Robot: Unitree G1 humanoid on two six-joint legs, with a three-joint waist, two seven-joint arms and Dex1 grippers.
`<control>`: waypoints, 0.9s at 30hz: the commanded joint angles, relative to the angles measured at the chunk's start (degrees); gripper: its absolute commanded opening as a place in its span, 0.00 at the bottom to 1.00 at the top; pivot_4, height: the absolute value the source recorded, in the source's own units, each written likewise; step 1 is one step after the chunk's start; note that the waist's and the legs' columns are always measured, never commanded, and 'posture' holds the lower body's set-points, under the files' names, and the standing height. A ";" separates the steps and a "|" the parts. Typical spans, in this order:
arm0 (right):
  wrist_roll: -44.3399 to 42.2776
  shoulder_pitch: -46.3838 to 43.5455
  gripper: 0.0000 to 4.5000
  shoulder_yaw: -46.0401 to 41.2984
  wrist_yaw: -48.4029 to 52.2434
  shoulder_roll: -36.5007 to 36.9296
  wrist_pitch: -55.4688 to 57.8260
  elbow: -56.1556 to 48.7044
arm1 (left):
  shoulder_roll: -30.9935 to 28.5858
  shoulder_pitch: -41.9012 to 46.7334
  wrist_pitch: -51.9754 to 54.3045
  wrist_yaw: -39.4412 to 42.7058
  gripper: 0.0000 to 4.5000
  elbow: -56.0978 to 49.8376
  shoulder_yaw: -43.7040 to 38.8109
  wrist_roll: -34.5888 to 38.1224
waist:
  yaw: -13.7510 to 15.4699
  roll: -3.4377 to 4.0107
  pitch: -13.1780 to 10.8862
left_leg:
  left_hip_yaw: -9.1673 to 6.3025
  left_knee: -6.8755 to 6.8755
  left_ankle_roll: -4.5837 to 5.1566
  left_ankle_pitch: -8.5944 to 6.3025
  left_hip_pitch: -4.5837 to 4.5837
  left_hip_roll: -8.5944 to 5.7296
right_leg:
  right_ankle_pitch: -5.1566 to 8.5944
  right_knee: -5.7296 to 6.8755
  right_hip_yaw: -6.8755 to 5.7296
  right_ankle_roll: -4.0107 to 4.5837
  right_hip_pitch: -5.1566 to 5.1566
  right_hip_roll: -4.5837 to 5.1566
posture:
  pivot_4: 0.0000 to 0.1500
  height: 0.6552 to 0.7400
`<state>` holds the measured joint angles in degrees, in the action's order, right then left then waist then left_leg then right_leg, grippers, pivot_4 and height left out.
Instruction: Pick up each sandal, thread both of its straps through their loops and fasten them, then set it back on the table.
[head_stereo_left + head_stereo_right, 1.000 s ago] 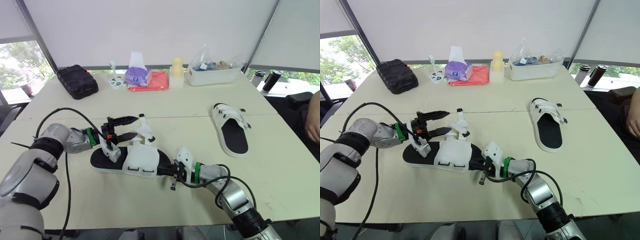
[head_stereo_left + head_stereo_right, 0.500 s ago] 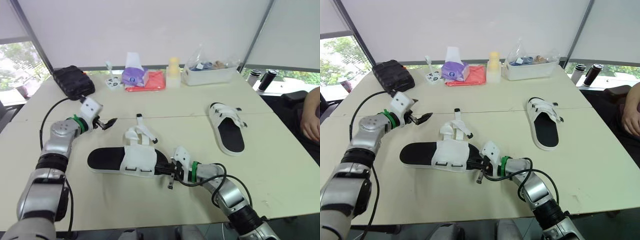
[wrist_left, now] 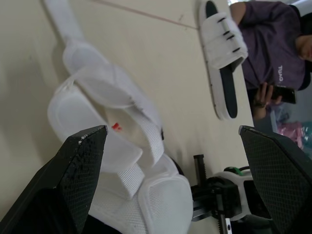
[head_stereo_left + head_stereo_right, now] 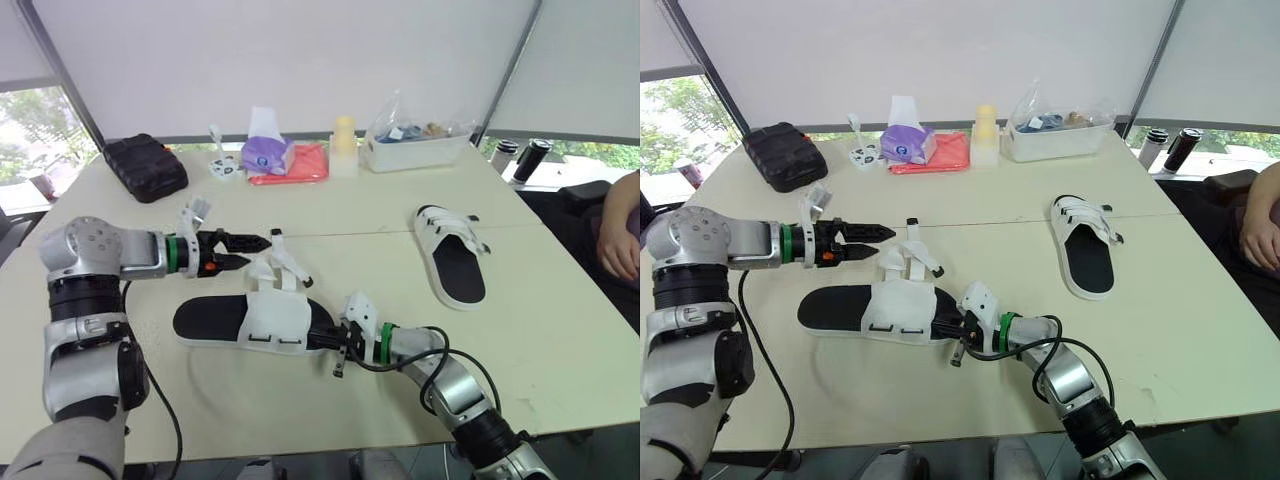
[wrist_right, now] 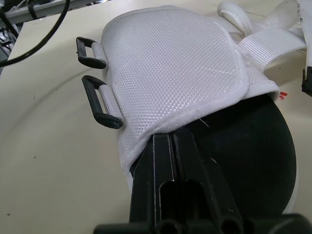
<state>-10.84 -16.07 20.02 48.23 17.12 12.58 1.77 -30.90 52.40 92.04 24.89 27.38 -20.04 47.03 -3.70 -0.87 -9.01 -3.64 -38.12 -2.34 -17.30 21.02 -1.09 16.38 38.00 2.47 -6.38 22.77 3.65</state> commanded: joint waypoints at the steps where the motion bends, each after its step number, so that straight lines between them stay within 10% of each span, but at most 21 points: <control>1: 2.25 0.77 0.00 0.58 -1.97 -0.54 1.50 3.80 | 3.28 2.00 0.46 -6.73 1.00 2.12 -4.38 1.00 | -0.03 -0.01 0.01 | 0.00 0.00 -0.01 0.00 0.00 0.00 | 0.00 0.00 0.01 0.00 0.00 0.00 | 1.00 1.00; 19: 2.85 1.48 0.00 0.04 -3.22 -1.22 1.13 3.60 | 11.07 4.09 -3.48 -14.67 1.00 8.81 -16.07 -4.93 | -0.16 -0.02 0.01 | 0.04 0.11 -0.15 0.07 -0.01 -0.04 | -0.03 0.00 0.03 0.03 0.06 0.01 | 1.00 1.00; 27: 3.23 0.72 0.00 0.50 -3.54 -2.50 0.33 5.03 | 15.41 4.94 -15.58 -18.71 0.27 14.36 -18.32 -6.96 | -0.21 -0.02 0.01 | 0.04 0.13 -0.19 0.09 -0.01 -0.02 | -0.04 0.00 0.03 0.05 0.07 0.02 | 1.00 1.00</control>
<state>-10.03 -15.76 19.71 46.55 14.85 11.51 2.91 -15.27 55.63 79.26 7.16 41.57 -37.00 40.32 -3.91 -0.89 -9.00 -3.59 -37.99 -2.54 -17.21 21.02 -1.11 16.34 38.00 2.50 -6.33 22.85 3.66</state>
